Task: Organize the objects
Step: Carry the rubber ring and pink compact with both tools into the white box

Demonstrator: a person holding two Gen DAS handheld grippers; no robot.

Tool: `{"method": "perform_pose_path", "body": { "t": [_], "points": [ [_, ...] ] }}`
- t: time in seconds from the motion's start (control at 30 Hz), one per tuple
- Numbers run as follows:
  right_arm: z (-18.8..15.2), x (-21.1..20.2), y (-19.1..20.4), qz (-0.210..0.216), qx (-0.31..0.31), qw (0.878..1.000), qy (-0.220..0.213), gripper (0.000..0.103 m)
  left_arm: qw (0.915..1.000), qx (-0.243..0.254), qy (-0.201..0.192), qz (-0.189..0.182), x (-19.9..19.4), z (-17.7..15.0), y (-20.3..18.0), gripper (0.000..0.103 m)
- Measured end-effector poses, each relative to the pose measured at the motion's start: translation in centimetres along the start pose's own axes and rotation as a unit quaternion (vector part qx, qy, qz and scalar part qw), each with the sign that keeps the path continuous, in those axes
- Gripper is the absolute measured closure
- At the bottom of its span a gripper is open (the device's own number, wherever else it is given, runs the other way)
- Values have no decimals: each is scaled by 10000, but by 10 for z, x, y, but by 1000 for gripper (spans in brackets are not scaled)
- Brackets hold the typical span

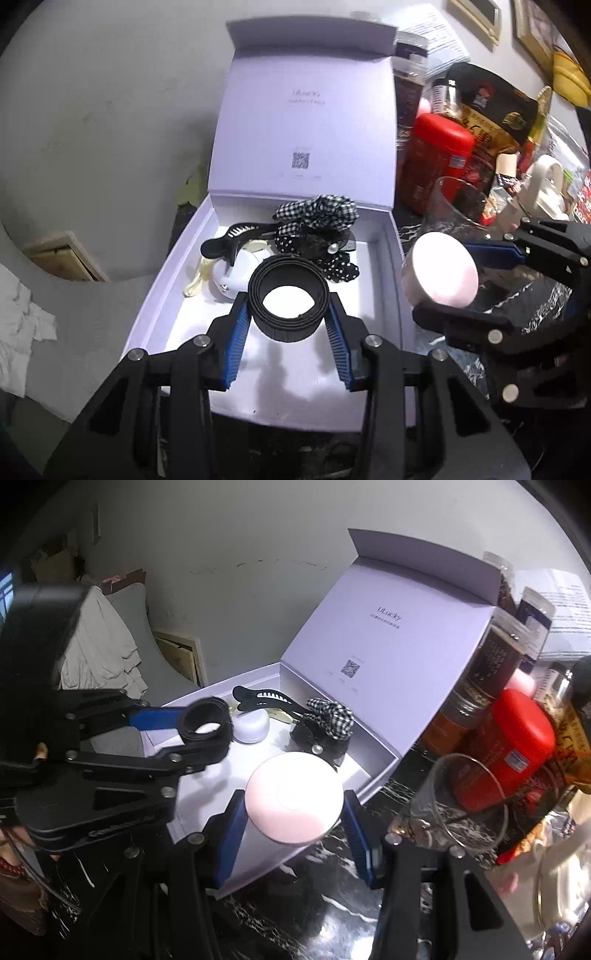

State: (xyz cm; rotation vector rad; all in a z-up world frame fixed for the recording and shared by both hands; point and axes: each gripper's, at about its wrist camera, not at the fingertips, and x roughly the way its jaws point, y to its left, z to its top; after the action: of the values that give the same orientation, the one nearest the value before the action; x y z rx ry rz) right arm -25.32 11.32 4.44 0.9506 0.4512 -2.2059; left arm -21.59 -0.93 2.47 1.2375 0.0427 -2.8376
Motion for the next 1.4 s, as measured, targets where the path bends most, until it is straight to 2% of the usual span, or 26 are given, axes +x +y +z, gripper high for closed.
{"method": "perform_pose_path", "body": {
  "t": [0.4, 0.57, 0.8, 1.07, 1.2, 1.4],
  "points": [
    [18, 36, 0, 27, -123, 9999, -70, 51, 9991, 51, 357, 240, 41, 8, 9, 64],
    [23, 46, -6, 106, -138, 9998, -82, 51, 9987, 165, 460, 120, 54, 14, 12, 64],
    [23, 63, -10, 194, -177, 9995, 155, 51, 9974, 173, 695, 96, 70, 12, 17, 64],
    [20, 79, -9, 346, -146, 9987, 334, 51, 9967, 284, 764, 38, 78, 15, 22, 64],
    [16, 81, -8, 281, -232, 9985, 413, 51, 9952, 447, 864, 96, 77, 13, 19, 64],
    [13, 89, -6, 287, -338, 9975, 552, 51, 9915, 662, 1121, -8, 85, 6, 14, 64]
  ]
}}
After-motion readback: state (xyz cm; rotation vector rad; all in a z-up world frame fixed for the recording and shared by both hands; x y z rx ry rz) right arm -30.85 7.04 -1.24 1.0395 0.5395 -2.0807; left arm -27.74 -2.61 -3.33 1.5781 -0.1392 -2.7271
